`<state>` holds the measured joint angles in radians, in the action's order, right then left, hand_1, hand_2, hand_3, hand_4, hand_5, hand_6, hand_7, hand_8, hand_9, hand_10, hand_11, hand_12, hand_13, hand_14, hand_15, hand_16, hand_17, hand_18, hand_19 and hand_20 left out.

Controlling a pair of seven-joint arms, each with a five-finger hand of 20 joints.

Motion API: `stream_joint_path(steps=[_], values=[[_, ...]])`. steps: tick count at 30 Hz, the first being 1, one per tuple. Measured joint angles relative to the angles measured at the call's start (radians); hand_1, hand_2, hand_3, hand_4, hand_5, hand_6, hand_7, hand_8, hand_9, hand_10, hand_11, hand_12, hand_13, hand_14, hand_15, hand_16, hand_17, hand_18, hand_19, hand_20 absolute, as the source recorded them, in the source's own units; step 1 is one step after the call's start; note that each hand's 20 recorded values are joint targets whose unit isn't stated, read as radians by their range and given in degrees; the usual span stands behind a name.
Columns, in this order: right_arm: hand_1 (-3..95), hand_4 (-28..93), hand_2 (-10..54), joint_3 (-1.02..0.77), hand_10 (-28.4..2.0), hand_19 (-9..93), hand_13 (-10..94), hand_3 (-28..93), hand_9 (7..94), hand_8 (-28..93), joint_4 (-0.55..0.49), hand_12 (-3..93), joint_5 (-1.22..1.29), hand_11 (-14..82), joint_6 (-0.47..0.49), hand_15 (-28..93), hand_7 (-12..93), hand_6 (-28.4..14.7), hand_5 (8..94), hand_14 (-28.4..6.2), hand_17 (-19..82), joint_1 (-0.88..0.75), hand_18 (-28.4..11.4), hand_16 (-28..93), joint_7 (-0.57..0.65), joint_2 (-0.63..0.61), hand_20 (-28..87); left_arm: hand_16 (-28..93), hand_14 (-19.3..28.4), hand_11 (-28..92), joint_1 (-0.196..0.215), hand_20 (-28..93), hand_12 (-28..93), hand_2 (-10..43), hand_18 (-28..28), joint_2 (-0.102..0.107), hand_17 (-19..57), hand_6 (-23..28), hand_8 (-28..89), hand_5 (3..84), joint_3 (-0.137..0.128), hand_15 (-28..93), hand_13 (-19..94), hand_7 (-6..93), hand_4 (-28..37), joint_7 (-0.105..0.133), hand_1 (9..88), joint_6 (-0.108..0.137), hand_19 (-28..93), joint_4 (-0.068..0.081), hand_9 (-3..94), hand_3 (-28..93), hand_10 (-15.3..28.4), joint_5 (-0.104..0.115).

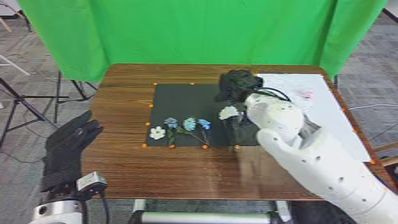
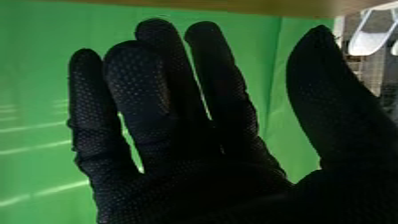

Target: Arrange flowers

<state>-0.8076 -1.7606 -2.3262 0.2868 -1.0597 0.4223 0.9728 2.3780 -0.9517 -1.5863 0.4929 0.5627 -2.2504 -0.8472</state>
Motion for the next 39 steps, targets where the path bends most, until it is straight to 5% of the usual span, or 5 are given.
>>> stream_joint_path(steps=[11,16,39], values=[[22.4,-24,0.6,-0.103,-21.2,84,60,87,45.9,-10,0.289,16.6,0.098,16.6,0.033,80,15,-8.2,47.2,-11.7,28,0.12,-22.3,15,0.016,-0.118,6,-18,27.2,38,-0.012,1,5,5.0,21.0,0.006,-9.0,11.5,-11,41.8,0.009,64,25,16.0,-19.2,0.006,26.9,0.002,60,0.0,36.0,83,20.6,0.0],[22.3,-25,0.5,-0.18,-20.9,83,60,88,44.4,-10,0.316,16.9,0.1,14.7,0.106,81,14,-8.1,46.0,-11.8,27,0.1,-22.4,14,0.061,-0.148,6,-18,27.2,38,-0.012,1,5,5.0,21.0,0.005,-9.0,11.5,-11,41.8,0.012,64,25,16.1,-19.2,0.008,26.8,0.002,60,0.0,36.0,83,20.6,0.0],[22.9,-25,0.4,-0.224,-20.5,82,59,88,42.4,-10,0.386,17.3,0.077,13.4,0.153,82,14,-7.6,44.6,-11.9,26,0.012,-22.5,13,0.08,-0.114,5,-18,27.3,38,-0.025,1,5,5.0,21.1,-0.021,-9.0,11.5,-11,41.8,0.018,64,25,16.1,-19.2,-0.004,27.0,-0.005,60,0.004,35.9,83,20.5,-0.004]])
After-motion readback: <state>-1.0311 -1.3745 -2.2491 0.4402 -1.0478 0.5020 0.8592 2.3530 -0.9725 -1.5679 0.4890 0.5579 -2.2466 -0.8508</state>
